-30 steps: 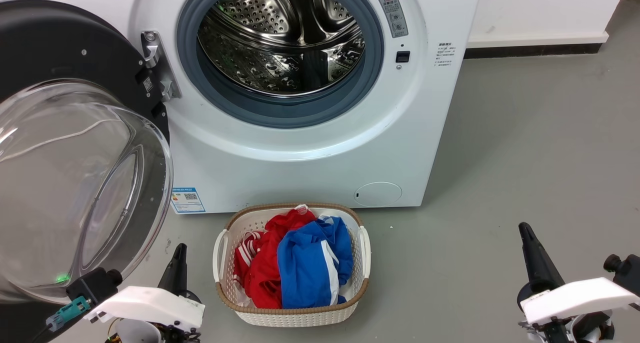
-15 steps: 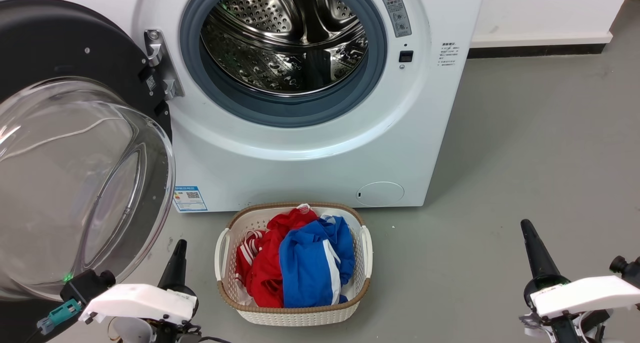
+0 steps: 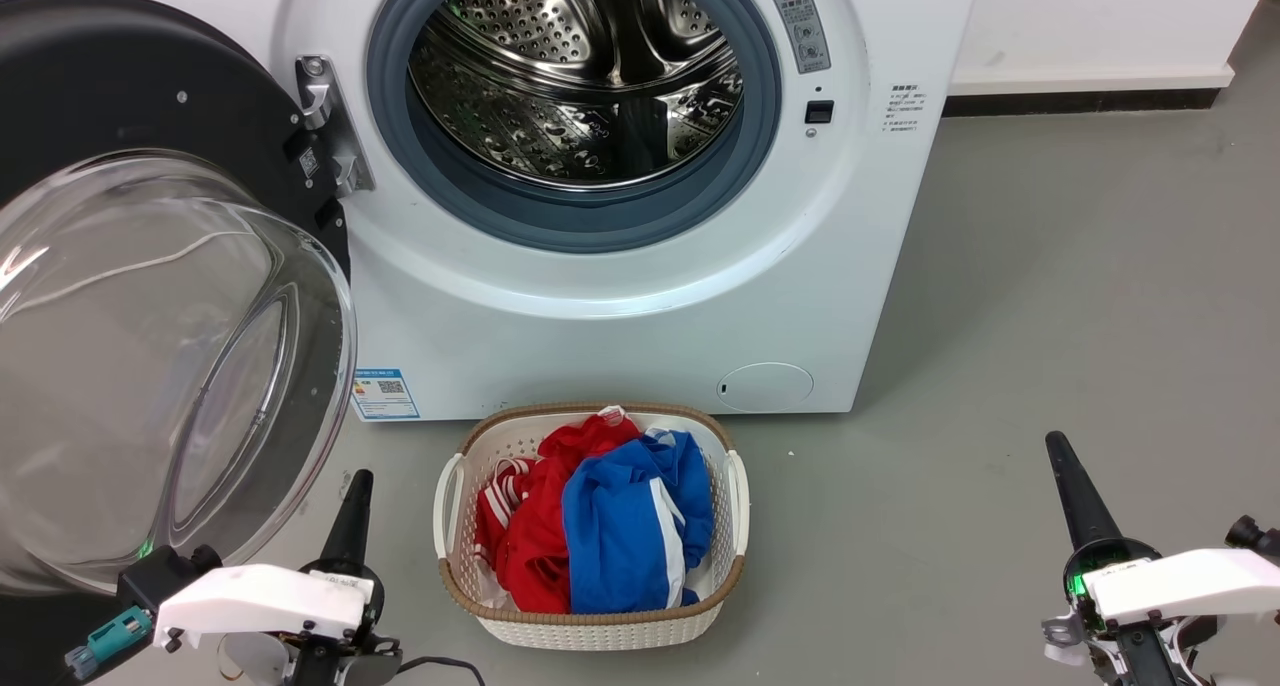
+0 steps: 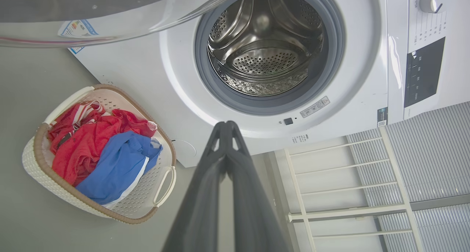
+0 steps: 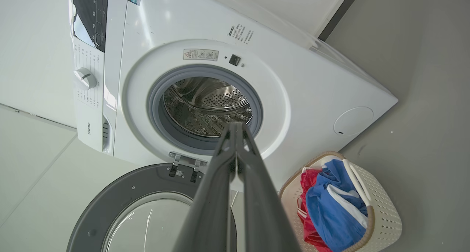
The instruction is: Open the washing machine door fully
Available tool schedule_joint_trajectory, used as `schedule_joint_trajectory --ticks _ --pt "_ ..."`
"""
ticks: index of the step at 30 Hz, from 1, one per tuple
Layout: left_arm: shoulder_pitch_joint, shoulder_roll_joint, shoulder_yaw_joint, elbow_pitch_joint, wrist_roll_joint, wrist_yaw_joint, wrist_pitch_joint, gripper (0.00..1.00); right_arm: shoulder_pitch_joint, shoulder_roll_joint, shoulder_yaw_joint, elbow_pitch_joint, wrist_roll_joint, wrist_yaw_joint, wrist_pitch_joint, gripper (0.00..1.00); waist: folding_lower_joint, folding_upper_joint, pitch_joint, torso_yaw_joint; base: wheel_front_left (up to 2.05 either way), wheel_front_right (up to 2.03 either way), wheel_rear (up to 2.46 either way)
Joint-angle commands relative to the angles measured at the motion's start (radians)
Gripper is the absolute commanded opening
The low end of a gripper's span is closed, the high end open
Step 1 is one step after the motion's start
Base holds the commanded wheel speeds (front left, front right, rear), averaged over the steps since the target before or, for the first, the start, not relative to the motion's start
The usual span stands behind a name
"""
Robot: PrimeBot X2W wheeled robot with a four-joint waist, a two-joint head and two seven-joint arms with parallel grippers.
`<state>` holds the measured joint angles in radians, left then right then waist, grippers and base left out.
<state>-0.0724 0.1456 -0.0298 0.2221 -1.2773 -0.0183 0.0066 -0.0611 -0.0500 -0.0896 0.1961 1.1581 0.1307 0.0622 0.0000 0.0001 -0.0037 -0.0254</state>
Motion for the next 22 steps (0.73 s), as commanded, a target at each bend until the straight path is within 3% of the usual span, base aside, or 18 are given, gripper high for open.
schedule_joint_trajectory --ticks 1,22 --pt "-0.025 -0.002 0.011 -0.004 -0.017 -0.011 0.005 0.0 -0.022 -0.001 -0.003 -0.003 0.026 0.0 0.003 0.0 0.0 -0.0001 0.0 0.001 0.0 0.0 0.0" --pt "-0.032 -0.044 0.07 0.008 -0.164 -0.058 0.051 0.0 -0.037 -0.001 -0.013 0.021 0.221 0.0 0.026 0.0 0.0 -0.0001 0.003 0.01 0.0 0.0 0.0"
